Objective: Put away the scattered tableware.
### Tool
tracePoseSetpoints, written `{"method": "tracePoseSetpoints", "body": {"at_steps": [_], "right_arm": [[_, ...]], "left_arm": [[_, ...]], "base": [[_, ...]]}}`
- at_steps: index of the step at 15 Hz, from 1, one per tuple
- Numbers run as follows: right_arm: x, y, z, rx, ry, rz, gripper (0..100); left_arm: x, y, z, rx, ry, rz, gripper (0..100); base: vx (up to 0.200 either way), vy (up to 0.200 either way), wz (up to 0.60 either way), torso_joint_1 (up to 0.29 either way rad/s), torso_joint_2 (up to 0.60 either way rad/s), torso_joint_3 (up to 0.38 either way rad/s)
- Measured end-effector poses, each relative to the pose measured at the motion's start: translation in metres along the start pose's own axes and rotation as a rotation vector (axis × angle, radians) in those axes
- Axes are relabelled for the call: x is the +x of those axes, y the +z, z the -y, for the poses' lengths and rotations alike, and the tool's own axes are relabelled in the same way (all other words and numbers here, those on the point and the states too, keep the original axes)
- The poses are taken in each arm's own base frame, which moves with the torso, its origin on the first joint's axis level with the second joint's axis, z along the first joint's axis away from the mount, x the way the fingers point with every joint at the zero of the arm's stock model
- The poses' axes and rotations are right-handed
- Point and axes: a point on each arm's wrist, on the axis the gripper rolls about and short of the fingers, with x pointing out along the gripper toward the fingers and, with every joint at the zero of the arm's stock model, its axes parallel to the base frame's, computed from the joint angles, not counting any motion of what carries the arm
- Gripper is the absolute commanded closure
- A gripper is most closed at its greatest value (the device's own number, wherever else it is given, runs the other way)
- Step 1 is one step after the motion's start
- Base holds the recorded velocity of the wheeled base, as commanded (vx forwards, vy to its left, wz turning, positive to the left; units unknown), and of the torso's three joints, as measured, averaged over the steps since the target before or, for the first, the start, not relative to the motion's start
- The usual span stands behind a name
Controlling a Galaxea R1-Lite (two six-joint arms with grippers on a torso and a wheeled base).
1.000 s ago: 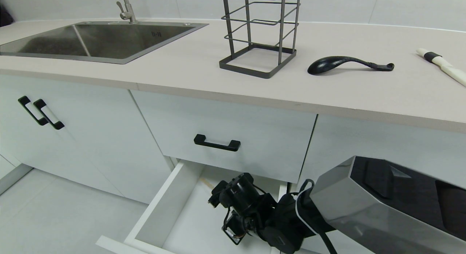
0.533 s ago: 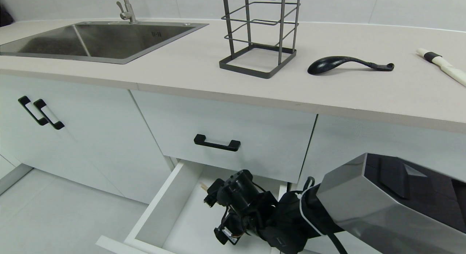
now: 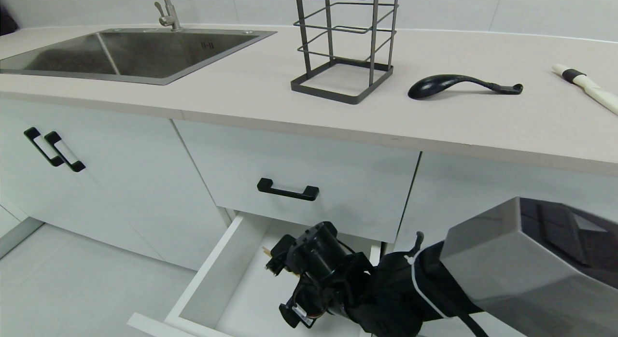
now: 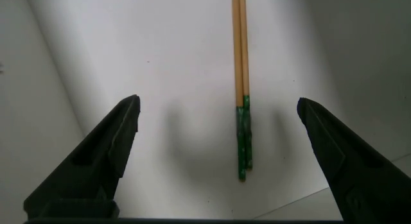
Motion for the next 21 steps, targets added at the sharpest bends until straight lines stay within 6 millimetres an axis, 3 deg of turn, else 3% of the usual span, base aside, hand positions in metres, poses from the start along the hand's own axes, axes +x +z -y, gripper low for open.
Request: {"method": "tracePoseSetpoints", "body": {"at_steps": [5,10,15,21], "right_arm": [[-0.056,-0.003,-0.007,-0.028,0.039,0.047,0],[-0.117,-0.025,-0.009,-0.043,0.081,0.134,0],[-0.159,-0.032,0.002,-0.025,0.152,0.272,0],[-0.197,-0.064,0.022,-0.094,0.261,0.398,0]], "left_arm": [[0.000,0.000,0.000,0.000,0.000,0.000,0],[0.000,0.000,0.000,0.000,0.000,0.000,0],[0.000,0.000,0.000,0.000,0.000,0.000,0],[0.000,0.000,0.000,0.000,0.000,0.000,0]], "base": [[0.000,0.000,0.00,0.000,0.00,0.000],[0.000,0.000,0.00,0.000,0.00,0.000],[0.000,0.000,0.00,0.000,0.00,0.000],[0.000,0.000,0.00,0.000,0.00,0.000]]}}
